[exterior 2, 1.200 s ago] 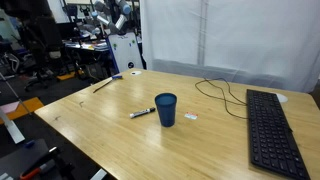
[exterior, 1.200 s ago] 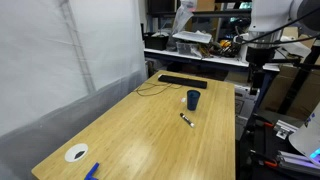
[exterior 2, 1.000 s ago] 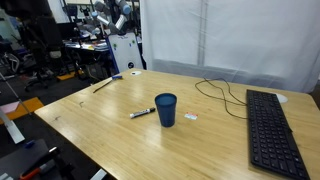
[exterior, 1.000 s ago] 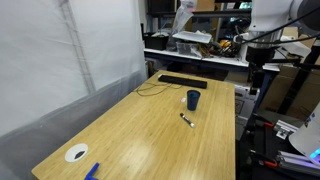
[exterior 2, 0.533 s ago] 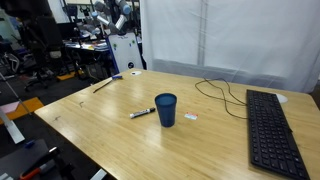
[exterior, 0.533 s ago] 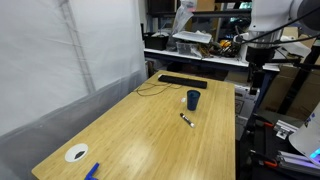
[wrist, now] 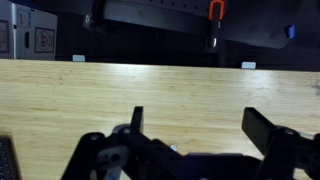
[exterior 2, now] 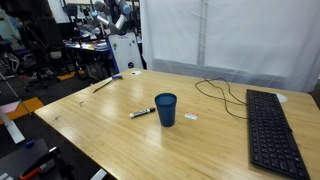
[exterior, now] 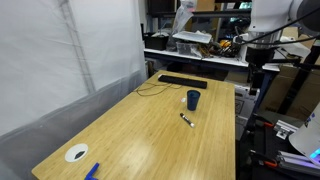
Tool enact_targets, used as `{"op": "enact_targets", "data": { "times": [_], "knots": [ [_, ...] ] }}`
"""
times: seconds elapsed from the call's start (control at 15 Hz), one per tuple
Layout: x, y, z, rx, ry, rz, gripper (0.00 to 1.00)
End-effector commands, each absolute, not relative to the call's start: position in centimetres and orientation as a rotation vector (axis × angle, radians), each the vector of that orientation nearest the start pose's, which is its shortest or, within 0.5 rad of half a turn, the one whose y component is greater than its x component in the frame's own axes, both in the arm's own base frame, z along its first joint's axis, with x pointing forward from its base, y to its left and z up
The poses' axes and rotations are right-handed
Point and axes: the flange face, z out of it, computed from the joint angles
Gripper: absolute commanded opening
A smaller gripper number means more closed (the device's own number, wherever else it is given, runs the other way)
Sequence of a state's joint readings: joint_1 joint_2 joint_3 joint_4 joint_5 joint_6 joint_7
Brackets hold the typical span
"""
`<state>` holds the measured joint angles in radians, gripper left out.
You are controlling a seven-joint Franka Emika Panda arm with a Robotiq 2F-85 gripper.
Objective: Put the black marker inside the dark blue cup
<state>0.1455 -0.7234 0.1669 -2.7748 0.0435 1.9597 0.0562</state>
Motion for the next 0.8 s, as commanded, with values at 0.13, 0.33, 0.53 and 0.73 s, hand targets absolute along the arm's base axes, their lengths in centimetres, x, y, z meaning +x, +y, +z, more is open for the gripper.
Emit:
{"op": "enact_targets", "data": {
  "times": [0.13,0.33,0.53,0.73],
  "knots": [
    [31.1,10.9,39.2,-3.199,-0.396,0.144,1.0],
    [31.9,11.7,38.7,-3.197,-0.413,0.163,1.0],
    [33.4,11.9,38.8,-3.172,-0.302,0.118,1.0],
    [35.2,11.7,38.9,-3.141,-0.136,0.076,1.0]
  ]
}}
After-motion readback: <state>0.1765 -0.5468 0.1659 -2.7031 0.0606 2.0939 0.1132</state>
